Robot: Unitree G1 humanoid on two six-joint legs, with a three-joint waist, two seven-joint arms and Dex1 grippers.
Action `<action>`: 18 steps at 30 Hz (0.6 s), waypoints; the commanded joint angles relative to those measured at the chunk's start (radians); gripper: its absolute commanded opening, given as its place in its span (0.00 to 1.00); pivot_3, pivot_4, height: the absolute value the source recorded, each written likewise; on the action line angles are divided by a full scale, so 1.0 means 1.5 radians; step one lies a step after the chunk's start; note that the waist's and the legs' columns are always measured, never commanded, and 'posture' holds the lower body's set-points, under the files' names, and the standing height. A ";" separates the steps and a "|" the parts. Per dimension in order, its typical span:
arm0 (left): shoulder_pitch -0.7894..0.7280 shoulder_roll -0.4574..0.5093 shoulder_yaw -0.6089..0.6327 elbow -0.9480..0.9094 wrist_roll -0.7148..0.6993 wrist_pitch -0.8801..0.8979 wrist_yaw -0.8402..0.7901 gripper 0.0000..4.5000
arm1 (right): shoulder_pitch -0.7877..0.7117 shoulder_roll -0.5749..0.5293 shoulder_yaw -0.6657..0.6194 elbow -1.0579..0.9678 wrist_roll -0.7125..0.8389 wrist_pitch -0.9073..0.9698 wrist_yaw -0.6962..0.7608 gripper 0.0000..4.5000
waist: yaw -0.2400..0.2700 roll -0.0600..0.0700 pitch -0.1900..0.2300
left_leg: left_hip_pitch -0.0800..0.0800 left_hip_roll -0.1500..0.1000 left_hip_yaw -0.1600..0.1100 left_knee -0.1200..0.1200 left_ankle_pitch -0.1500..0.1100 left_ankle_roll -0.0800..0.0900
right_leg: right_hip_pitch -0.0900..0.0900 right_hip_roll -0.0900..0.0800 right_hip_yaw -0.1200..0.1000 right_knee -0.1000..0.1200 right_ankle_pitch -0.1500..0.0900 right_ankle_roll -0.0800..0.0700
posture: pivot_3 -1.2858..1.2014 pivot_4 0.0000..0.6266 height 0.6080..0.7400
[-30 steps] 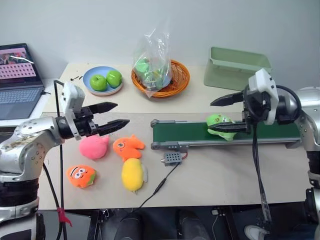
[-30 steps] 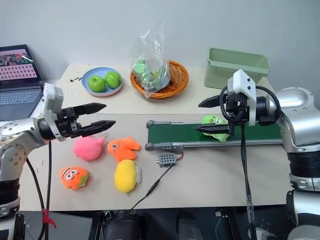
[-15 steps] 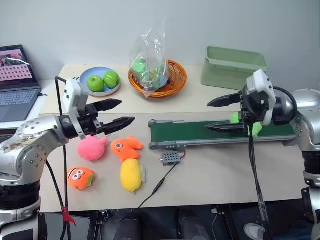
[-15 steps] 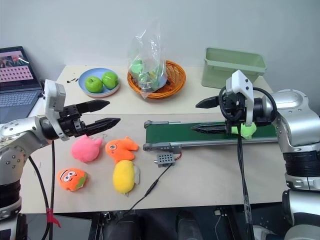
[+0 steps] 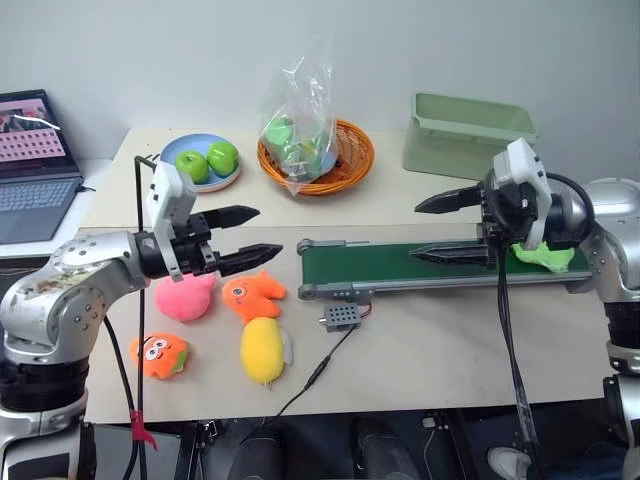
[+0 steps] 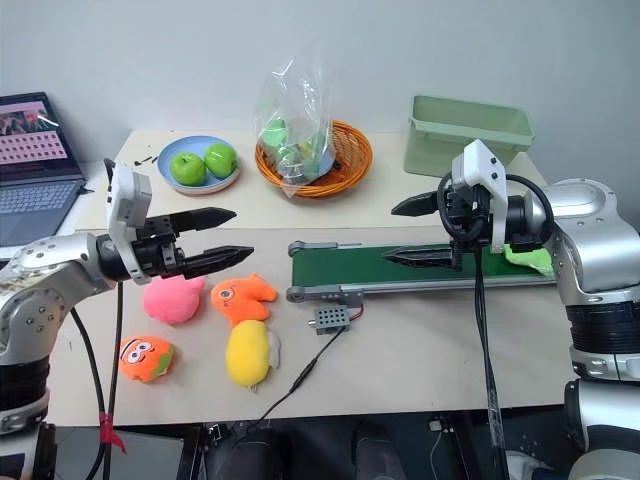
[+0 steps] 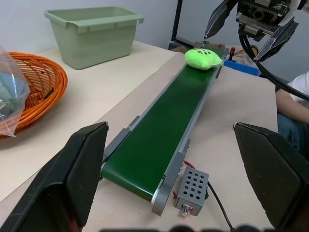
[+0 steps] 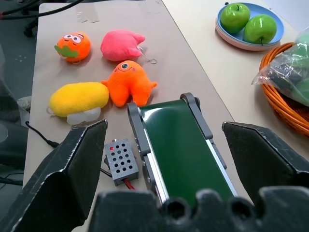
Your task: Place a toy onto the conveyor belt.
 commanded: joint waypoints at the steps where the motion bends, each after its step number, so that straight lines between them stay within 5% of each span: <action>1: -0.017 0.013 0.003 -0.001 -0.002 0.006 -0.007 0.98 | -0.002 -0.010 -0.030 -0.018 0.008 -0.004 -0.007 1.00 | 0.000 0.000 0.000 | 0.000 0.000 0.000 0.000 0.000 0.000 | 0.000 0.000 0.000 0.000 0.000 0.000 | 0.52 0.24 1.00; 18: -0.024 0.017 0.003 0.003 0.000 0.022 0.000 0.98 | 0.007 -0.008 -0.029 -0.022 0.005 -0.011 -0.023 1.00 | 0.000 0.000 0.000 | 0.000 0.000 0.000 0.000 0.000 0.000 | 0.000 0.000 0.000 0.000 0.000 0.000 | 0.52 0.24 1.00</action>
